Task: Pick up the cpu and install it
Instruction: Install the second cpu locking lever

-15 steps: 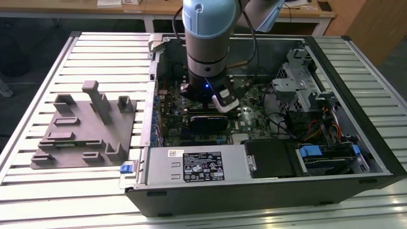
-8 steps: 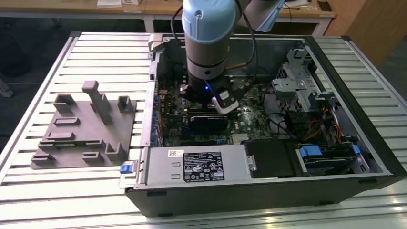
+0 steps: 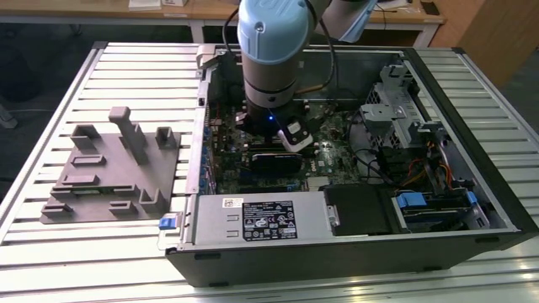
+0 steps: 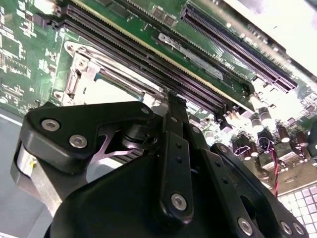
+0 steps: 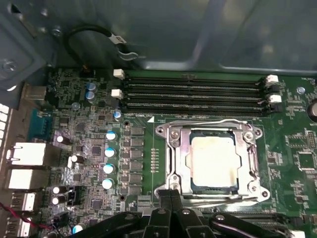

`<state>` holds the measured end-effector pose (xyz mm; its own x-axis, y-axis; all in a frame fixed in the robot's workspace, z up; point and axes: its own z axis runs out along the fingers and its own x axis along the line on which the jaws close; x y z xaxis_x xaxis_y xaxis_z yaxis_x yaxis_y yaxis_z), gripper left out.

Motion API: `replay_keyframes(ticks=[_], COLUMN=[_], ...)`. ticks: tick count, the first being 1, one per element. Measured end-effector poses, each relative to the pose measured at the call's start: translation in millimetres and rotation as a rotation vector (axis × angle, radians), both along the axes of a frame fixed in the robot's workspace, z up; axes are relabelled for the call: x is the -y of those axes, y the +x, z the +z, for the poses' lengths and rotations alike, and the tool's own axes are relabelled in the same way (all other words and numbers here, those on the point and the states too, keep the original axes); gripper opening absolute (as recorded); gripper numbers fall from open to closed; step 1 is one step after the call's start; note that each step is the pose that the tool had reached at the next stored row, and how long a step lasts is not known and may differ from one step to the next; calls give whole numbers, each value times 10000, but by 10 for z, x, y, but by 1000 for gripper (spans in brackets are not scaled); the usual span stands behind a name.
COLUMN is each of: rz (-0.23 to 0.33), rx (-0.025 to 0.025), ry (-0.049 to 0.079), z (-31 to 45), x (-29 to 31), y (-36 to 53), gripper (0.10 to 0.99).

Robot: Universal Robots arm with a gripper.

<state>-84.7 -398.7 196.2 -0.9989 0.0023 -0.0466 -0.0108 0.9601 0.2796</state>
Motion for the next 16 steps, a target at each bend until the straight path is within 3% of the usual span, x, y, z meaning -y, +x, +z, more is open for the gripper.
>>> replay_keyframes(ticks=[9,16], rz=[152,188], rx=[0,2], ry=[116,351], z=[-23,-26], x=[1,0], y=[-39,-51], gripper=[106,106])
